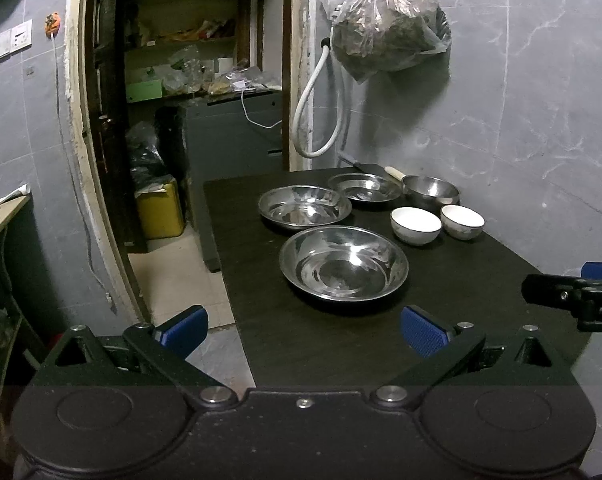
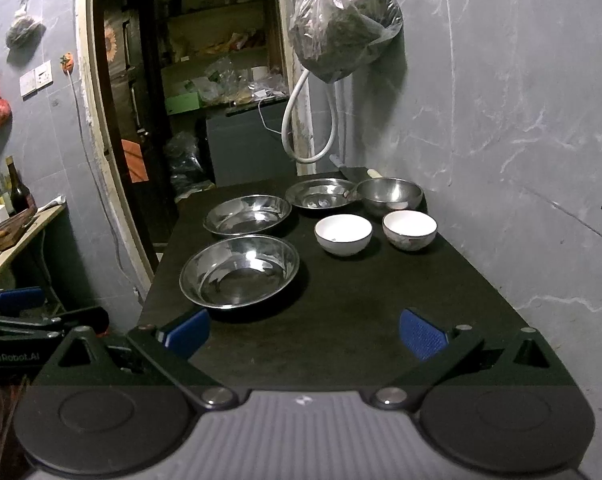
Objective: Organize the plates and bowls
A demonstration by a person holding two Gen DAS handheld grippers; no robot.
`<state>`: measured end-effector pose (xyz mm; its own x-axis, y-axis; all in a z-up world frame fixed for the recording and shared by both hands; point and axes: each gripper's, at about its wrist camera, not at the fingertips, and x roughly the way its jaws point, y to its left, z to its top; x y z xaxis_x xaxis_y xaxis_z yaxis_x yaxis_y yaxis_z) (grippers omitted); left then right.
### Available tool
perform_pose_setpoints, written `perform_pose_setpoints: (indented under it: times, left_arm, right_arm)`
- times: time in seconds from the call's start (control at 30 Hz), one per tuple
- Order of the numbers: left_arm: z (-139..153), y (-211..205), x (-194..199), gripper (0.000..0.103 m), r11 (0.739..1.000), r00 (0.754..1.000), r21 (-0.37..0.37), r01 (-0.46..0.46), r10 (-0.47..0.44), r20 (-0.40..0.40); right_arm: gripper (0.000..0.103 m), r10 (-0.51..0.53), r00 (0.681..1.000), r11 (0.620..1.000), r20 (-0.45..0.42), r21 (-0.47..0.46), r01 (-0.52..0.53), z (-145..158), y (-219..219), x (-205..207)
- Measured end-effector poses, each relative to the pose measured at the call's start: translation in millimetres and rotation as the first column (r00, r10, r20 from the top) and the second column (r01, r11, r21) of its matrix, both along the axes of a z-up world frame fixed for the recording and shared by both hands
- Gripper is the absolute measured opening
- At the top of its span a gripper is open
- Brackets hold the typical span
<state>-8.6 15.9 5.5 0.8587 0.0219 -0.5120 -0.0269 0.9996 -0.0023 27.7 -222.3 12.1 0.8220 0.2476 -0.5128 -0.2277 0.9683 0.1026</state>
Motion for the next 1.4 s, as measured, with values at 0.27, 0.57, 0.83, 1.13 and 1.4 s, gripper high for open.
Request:
perform_pose_setpoints:
  times: [0.27, 0.57, 0.83, 1.13, 1.4]
  left_arm:
    - [0.3, -6.0, -0.6, 0.102, 1.000, 1.000, 0.005, 0.006, -0.006, 0.000]
    - [-0.2, -9.9, -2.4, 0.102, 1.000, 1.000, 0.012, 0.008, -0.008, 0.001]
    - [0.2, -10.6, -2.5, 0.102, 1.000, 1.000, 0.016, 0.005, -0.005, 0.001]
    - [-0.3, -10.3, -3.6, 0.102, 1.000, 1.000, 0.018, 0.002, -0.002, 0.005]
    - [-2.6, -11.9, 0.9, 0.102, 1.000, 1.000, 0.025, 0.008, -0.008, -0.010]
  right_arm:
    - [0.103, -0.003, 1.000, 1.000, 0.004, -0.002, 0.003, 1.9, -1.9, -2.4]
    - [0.103, -0.007, 1.000, 1.000, 0.005, 0.006, 0.006, 1.8, -8.0, -4.4]
    - [0.103, -0.006, 1.000, 1.000, 0.005, 0.005, 0.006, 1.6, -8.1, -4.6]
    - [0.103, -0.009, 1.000, 1.000, 0.006, 0.006, 0.009, 1.7, -8.6, -4.8]
    - [0.103, -0.012, 1.000, 1.000, -0.002, 0.010, 0.012, 0.4, -13.7, -0.8]
